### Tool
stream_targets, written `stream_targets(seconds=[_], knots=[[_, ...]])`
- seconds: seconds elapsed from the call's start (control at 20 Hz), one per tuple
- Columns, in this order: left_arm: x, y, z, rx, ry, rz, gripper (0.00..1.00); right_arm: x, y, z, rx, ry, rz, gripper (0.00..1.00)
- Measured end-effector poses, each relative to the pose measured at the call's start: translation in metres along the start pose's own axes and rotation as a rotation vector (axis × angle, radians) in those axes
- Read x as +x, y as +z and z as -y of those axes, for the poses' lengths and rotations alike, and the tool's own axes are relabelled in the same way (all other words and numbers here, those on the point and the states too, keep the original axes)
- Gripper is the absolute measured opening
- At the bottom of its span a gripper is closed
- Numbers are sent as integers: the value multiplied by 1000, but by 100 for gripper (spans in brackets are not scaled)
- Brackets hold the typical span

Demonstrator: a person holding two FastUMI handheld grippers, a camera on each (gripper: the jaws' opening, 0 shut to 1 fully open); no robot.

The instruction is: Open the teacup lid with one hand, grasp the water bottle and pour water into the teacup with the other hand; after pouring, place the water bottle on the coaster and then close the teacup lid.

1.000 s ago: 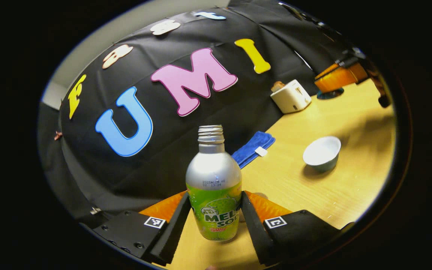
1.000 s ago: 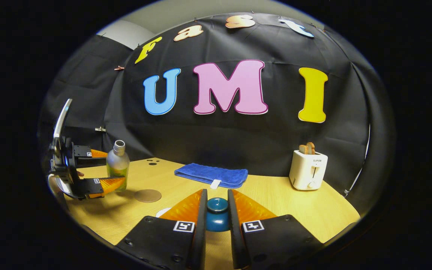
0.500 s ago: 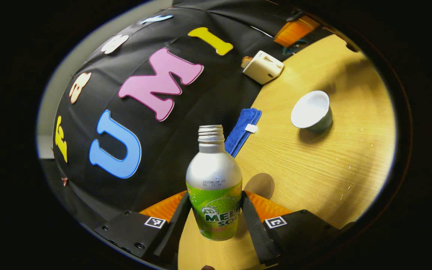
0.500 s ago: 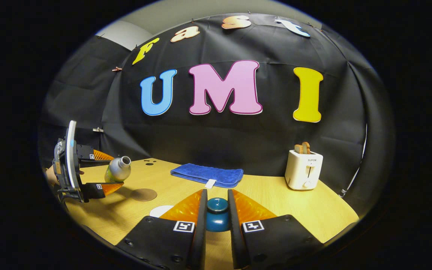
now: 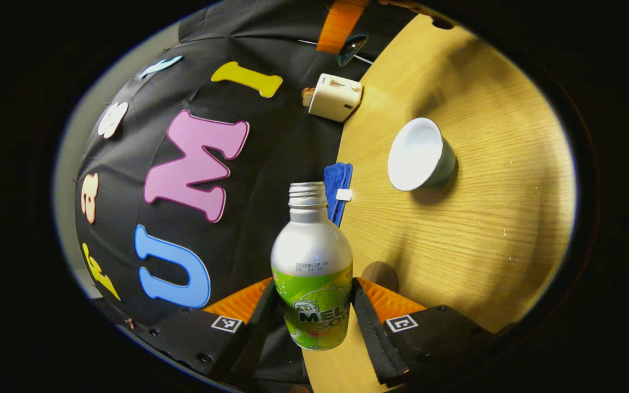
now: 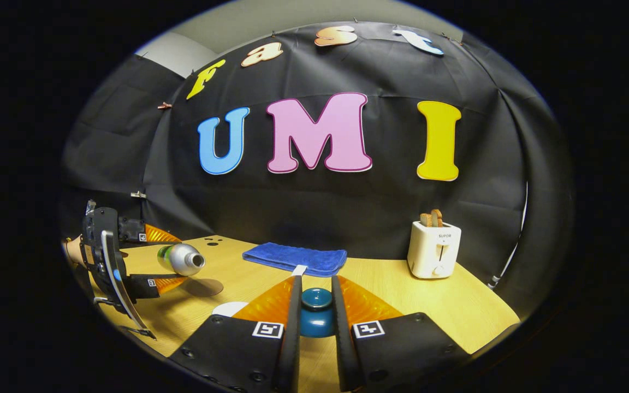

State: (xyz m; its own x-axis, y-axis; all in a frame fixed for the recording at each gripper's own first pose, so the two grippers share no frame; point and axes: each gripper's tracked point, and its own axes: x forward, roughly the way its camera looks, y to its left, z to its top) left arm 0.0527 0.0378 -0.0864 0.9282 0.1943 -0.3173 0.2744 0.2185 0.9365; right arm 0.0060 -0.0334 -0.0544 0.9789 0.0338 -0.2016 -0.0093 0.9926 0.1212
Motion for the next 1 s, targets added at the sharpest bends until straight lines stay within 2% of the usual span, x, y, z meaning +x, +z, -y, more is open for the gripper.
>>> stream_targets(seconds=[0.15, 0.3, 0.85, 0.9, 0.95, 1.0], knots=[[6, 3, 6, 76, -36, -16, 80, -2, 3, 4, 4, -4, 7, 31], [14, 8, 9, 152, -35, -17, 80, -3, 5, 8, 9, -10, 11, 31], [23, 20, 9, 382, 20, 1, 81, -4, 6, 10, 14, -12, 14, 31], [23, 20, 8, 401, 28, 0, 81, -3, 6, 11, 14, -12, 15, 27], [23, 20, 7, 420, 35, 1, 80, -4, 7, 11, 14, -12, 16, 27], [24, 20, 6, 441, 43, 1, 81, -4, 7, 11, 14, -11, 17, 31]])
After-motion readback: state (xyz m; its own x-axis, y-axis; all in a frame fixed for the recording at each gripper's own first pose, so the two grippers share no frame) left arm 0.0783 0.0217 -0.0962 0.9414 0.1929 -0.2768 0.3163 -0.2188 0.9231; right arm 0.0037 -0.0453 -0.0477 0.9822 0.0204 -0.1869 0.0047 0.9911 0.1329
